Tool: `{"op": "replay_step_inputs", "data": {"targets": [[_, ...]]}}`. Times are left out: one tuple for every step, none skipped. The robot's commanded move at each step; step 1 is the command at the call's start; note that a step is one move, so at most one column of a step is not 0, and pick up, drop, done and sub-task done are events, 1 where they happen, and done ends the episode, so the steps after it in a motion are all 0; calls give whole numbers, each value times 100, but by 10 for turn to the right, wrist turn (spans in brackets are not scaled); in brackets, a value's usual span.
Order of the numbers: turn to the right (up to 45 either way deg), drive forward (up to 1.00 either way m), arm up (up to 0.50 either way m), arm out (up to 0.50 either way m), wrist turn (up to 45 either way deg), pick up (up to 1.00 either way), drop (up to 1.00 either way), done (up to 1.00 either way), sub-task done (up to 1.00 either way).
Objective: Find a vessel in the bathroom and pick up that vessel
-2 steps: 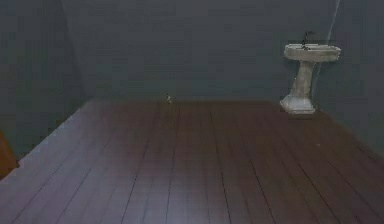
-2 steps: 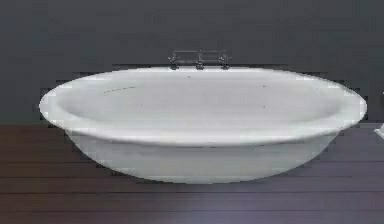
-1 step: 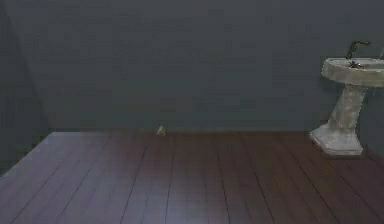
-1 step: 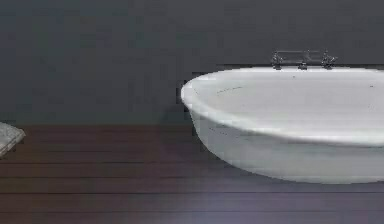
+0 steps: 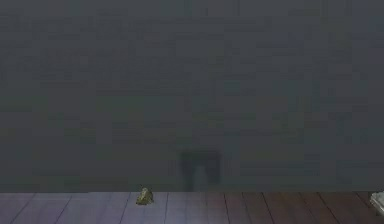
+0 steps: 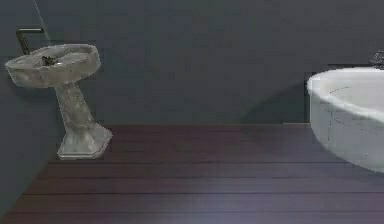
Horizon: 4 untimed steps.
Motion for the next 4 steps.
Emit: {"op": "replay_step_inputs", "data": {"targets": [[0,45,0,0,0,0,0,0,0],[-450,0,0,0,0,0,0,0,0],[-450,0,0,0,0,0,0,0,0],[-210,0,0,0,0,0,0,0,0]]}}
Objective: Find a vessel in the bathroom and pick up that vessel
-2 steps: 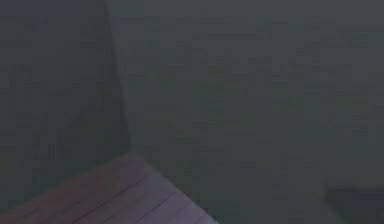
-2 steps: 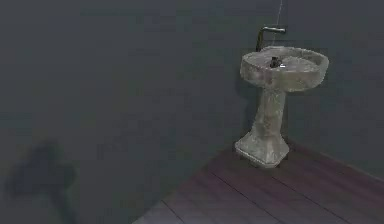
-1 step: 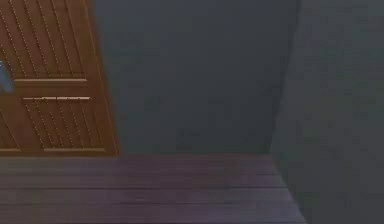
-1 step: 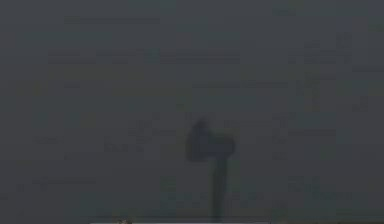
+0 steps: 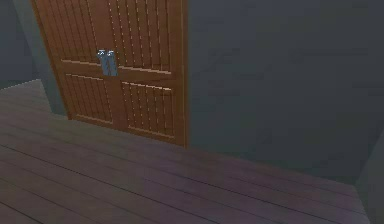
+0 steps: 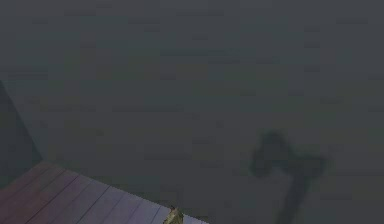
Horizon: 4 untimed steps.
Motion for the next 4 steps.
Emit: {"op": "replay_step_inputs", "data": {"targets": [[0,0,14,0,0,0,0,0,0],[0,0,0,50,0,0,0,0,0],[0,0,0,0,450,0,0,0,0],[0,0,0,0,450,0,0,0,0]]}}
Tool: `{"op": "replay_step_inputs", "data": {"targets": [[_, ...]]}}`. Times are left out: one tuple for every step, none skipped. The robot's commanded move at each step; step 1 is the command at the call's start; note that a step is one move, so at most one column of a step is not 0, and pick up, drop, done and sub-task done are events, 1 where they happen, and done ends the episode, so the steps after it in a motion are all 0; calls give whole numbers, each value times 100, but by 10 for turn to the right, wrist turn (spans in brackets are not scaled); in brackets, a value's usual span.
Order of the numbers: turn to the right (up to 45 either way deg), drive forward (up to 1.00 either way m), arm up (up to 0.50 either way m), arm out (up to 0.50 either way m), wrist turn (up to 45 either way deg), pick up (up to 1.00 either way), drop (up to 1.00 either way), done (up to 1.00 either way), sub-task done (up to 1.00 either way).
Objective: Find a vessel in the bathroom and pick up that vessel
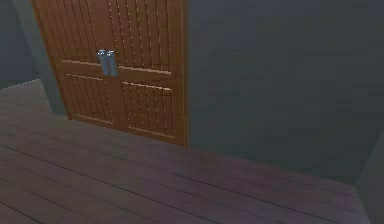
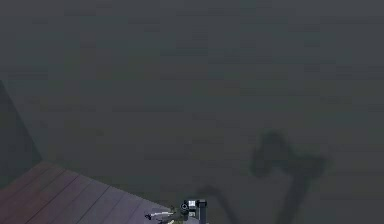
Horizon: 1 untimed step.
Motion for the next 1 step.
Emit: {"op": "replay_step_inputs", "data": {"targets": [[0,0,0,0,450,0,0,0,0]]}}
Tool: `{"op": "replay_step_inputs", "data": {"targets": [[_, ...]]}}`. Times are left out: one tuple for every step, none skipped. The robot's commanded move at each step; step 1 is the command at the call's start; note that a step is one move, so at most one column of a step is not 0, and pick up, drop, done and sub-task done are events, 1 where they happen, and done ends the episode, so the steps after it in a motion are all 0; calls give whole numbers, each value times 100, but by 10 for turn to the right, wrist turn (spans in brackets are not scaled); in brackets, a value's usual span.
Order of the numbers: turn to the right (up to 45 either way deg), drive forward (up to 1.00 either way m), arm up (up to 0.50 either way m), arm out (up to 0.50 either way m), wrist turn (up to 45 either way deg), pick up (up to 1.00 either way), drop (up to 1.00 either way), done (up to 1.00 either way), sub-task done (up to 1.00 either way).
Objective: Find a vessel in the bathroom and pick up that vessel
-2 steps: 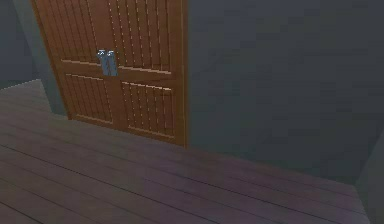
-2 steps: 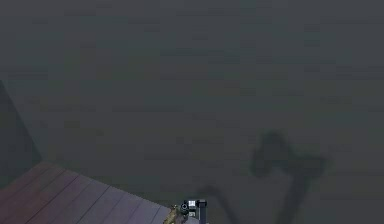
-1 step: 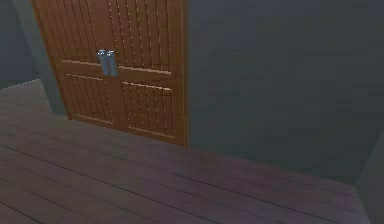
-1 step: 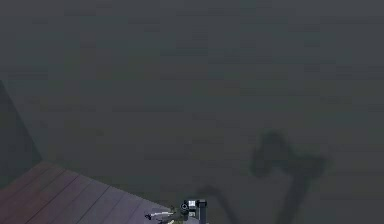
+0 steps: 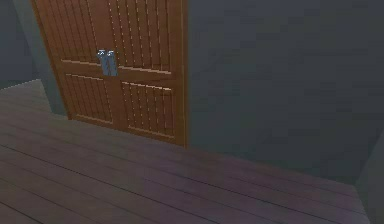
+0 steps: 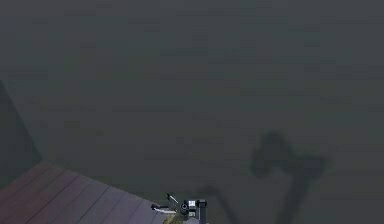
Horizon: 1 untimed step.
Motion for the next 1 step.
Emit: {"op": "replay_step_inputs", "data": {"targets": [[0,0,0,0,120,0,0,0,0]]}}
